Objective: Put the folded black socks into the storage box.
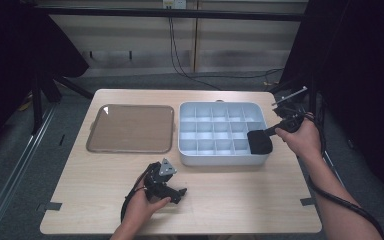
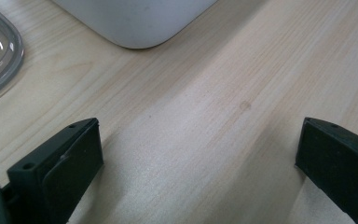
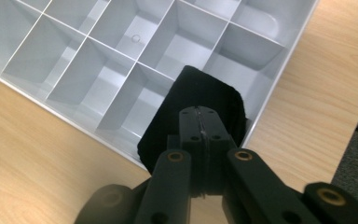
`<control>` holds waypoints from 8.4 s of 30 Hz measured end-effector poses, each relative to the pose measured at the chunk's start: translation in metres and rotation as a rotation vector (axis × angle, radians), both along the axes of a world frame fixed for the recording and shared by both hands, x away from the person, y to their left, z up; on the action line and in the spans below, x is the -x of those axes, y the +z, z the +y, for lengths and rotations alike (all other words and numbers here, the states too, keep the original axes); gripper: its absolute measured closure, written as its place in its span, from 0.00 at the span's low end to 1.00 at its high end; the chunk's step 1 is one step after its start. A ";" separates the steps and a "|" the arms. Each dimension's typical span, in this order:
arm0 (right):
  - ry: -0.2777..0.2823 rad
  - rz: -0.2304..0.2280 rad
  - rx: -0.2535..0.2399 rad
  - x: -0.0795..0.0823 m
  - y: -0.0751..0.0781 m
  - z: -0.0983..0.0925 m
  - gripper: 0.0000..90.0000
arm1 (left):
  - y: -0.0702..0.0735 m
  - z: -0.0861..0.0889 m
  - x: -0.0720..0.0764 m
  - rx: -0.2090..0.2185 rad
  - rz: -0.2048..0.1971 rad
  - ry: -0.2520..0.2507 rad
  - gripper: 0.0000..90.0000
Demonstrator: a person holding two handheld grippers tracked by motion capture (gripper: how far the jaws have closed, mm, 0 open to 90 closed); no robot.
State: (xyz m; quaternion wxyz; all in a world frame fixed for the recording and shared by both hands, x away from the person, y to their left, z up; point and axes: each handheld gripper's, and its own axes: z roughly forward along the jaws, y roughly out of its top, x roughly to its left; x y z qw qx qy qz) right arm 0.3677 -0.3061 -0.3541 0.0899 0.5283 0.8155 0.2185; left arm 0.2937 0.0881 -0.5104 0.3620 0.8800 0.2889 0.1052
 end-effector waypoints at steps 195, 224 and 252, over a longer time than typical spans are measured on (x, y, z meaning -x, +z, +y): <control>0.185 0.112 0.044 0.007 -0.032 0.028 0.35 | 0.000 0.001 0.000 0.007 -0.004 -0.008 0.00; 0.316 0.064 -0.001 0.036 -0.029 0.060 0.34 | 0.000 0.003 0.000 -0.008 -0.002 -0.020 0.00; 0.365 0.053 -0.086 0.056 -0.054 0.071 0.32 | 0.000 0.003 0.000 -0.007 -0.002 -0.020 0.00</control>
